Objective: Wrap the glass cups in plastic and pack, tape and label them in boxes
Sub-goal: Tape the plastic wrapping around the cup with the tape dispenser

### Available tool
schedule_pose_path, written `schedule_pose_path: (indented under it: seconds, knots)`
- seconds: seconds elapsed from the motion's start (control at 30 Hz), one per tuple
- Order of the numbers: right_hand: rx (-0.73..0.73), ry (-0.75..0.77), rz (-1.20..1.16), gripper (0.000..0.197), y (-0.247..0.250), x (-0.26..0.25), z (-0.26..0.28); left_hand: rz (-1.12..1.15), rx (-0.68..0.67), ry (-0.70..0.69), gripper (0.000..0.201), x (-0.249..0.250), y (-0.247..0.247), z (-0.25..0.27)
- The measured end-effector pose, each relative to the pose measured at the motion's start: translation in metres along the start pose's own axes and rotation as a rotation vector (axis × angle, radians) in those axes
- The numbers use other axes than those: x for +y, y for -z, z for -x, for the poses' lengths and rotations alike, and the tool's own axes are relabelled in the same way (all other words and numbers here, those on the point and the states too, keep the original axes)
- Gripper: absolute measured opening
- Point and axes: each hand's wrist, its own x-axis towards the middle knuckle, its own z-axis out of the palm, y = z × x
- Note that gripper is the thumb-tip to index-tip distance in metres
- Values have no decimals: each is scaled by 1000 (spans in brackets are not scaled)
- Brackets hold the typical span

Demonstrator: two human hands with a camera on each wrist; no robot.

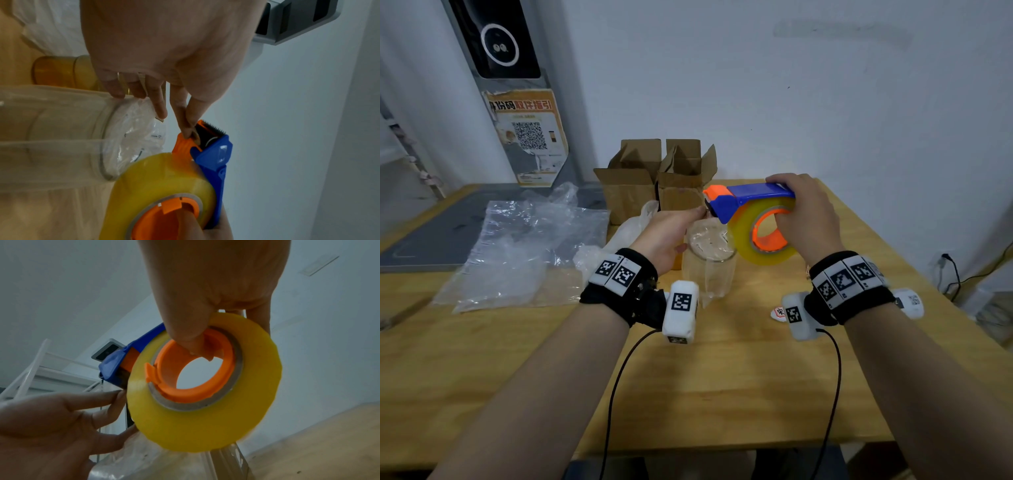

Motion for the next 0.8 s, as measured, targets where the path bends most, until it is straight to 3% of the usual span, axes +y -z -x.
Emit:
schedule_pose_path:
  seconds: [0.2, 0.33, 0.57, 0.8]
  knots:
    - [24, -6, -44, 63, 0, 1, 3, -100, 22, -18, 6, 2, 2, -3]
    - [70, 20, -42, 66, 0, 1, 10, -241, -2, -35, 20, 7, 10, -7]
    - [129, 195, 71, 70, -9, 4, 19, -511, -21, -63, 10, 14, 25, -21]
    - [141, 248, 184, 74, -8, 6, 25, -611, -55, -58, 8, 14, 26, -25]
